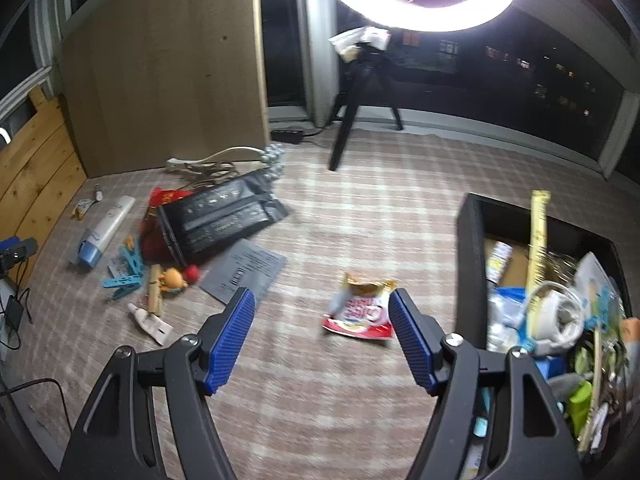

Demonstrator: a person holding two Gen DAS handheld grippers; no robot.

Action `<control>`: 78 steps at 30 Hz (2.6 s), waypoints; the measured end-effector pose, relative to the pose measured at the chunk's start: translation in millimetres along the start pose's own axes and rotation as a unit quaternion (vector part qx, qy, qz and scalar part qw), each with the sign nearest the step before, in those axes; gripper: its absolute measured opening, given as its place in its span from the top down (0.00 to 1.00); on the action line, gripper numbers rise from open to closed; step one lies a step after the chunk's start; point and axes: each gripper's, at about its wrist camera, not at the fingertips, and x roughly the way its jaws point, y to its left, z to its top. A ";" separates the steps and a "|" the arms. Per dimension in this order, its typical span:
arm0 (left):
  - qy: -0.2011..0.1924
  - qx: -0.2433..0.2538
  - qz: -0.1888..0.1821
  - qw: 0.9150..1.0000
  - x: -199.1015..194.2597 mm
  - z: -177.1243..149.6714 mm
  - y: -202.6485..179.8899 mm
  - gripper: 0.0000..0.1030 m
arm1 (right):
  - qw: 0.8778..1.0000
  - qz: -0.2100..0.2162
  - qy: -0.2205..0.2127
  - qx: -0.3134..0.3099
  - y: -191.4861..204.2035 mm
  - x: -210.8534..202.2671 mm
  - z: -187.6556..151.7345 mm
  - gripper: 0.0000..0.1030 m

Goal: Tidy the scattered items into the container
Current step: 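Move the right gripper toward the wooden clothespin on the carpet, then grasp the wooden clothespin with the right gripper while the left grasps a blue clothespin, then carry both clothespins to the black box and open both grippers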

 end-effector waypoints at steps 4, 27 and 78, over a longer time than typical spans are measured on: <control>0.009 -0.006 -0.002 1.000 12.0 0.1 10.4 0.09 | 1.000 0.021 0.006 -0.013 16.6 11.4 8.4 0.33; 0.090 0.077 -0.103 0.988 55.1 -12.5 -32.2 0.29 | 0.991 0.083 0.098 -0.026 29.9 57.3 -15.2 0.34; 0.042 0.140 -0.210 0.967 29.5 -10.6 -124.7 0.89 | 0.989 0.134 0.055 0.007 46.6 22.8 -4.4 0.89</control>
